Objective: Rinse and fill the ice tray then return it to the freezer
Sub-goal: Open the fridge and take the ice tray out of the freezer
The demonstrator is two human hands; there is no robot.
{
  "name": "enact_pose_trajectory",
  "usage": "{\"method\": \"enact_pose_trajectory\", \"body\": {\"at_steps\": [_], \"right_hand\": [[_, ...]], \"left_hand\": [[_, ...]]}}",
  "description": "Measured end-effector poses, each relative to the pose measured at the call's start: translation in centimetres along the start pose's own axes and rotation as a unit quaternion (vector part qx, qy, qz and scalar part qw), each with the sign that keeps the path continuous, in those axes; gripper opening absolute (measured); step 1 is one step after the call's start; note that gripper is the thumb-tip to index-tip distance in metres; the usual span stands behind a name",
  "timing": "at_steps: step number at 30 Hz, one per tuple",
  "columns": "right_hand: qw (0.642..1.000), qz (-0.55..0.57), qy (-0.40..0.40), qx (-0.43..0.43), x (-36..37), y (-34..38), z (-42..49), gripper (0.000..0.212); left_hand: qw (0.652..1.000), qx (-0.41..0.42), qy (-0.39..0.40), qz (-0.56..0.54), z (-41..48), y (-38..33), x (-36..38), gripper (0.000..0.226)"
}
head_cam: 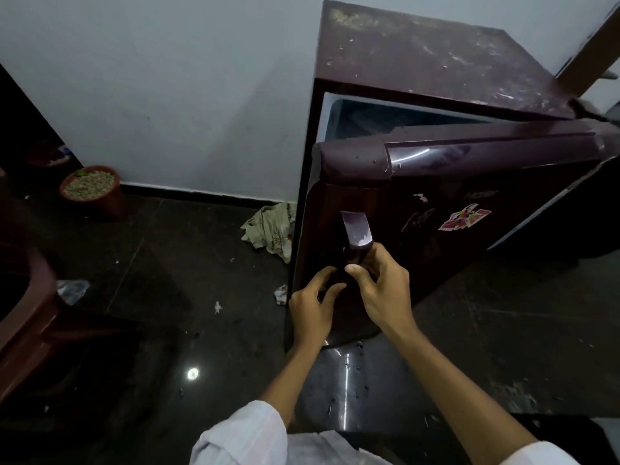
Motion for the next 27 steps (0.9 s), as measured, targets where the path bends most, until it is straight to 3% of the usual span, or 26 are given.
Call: {"method": "enact_pose_trajectory", "body": {"at_steps": [6,14,19,27], "right_hand": [[1.0,0.018,-0.007,-0.011,-2.9,-1.0,-5.4,0.019],[0.999,0.044,-0.029,0.002,-8.1,-3.4,-13.2,0.023],[0.998,0.047,-0.027,0.02,-12.0,-5.8,-17.2,0.03],[0.99,0.099,-0.058,0.081,-18.6,-10.8,-23.1,0.04]], "left_hand": [[0.998,0.028,-0.028,0.043,-6.1,-1.9,1.3,0.051],[0.997,0.029,-0.006,0.071,-14.6,-4.4,5.0,0.039],[0.999,0.012,0.012,0.033,-19.9,-5.0,8.6,0.031],[0.988,-0.03,0.15,-0.017,-26.8,-6.2,14.7,0.051]]}}
Point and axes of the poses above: each hand's wrist, its own z-axis towards the middle knuckle, its own x-axis out of the palm, y = z × x, the point moved 8 cm from there along z, towards the middle knuckle, and after that the axes turned 11 degrees about -z, right-handed, at the moved point
